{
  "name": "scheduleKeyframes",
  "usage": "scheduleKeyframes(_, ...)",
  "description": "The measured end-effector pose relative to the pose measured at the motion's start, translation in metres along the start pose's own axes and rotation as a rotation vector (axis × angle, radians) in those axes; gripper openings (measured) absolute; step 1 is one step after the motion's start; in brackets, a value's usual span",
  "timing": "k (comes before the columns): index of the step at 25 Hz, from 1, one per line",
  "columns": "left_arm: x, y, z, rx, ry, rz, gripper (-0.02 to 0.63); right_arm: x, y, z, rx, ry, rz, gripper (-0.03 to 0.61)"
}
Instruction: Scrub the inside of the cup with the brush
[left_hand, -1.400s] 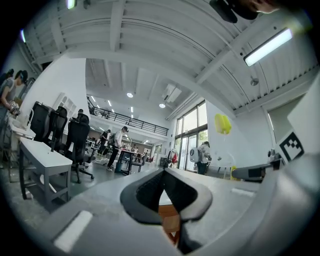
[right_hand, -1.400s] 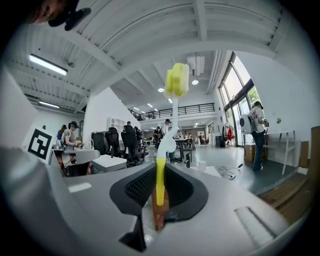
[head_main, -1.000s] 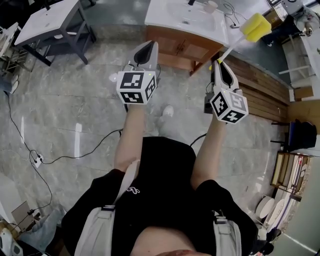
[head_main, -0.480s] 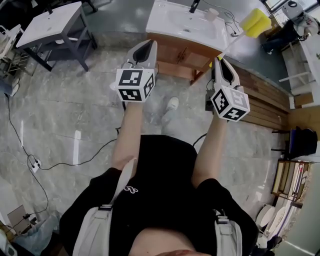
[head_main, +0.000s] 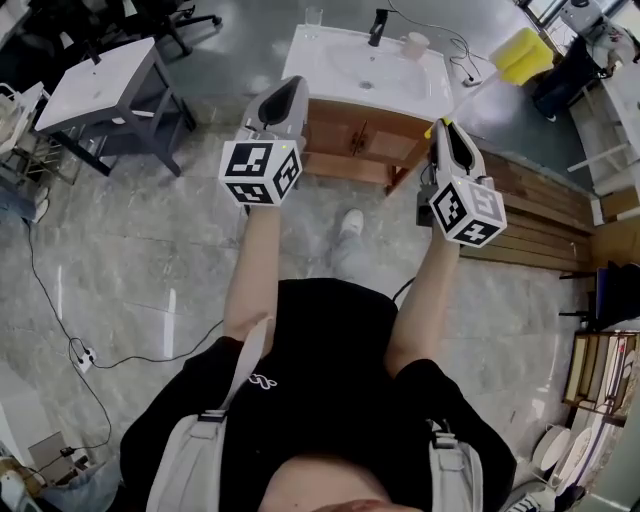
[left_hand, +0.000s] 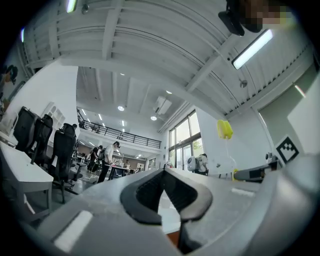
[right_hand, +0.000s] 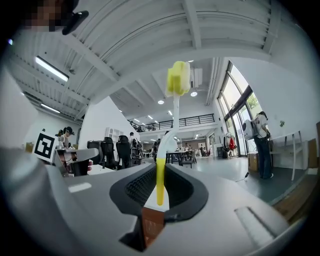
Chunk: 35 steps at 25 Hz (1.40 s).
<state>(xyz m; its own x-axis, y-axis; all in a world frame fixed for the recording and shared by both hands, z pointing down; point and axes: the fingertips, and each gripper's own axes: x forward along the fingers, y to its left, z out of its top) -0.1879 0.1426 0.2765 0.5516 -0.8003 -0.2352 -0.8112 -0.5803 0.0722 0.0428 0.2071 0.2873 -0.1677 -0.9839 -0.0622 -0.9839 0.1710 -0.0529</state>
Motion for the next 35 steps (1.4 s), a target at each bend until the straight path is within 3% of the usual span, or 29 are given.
scheduleKeyframes(3, 0.024, -0.004, -0.006, -0.012, -0.021, -0.017, -0.005, 0.016, -0.022, -0.008, 0.012, 0.015, 0.001, 0.051)
scheduleKeyframes(12, 0.085, 0.009, -0.045, 0.034, 0.05, -0.037, -0.005, 0.088, -0.059, -0.045, 0.049, 0.084, 0.031, 0.051)
scheduleKeyframes(19, 0.14, 0.031, -0.09, 0.064, 0.126, 0.02, -0.005, 0.159, -0.087, -0.075, 0.054, 0.144, 0.076, 0.051)
scheduleKeyframes(26, 0.201, 0.059, -0.13, 0.001, 0.143, 0.057, -0.005, 0.241, -0.113, -0.095, 0.048, 0.2, 0.135, 0.051)
scheduleKeyframes(35, 0.281, 0.09, -0.178, 0.002, 0.199, 0.131, -0.005, 0.335, -0.162, -0.115, 0.06, 0.257, 0.184, 0.051)
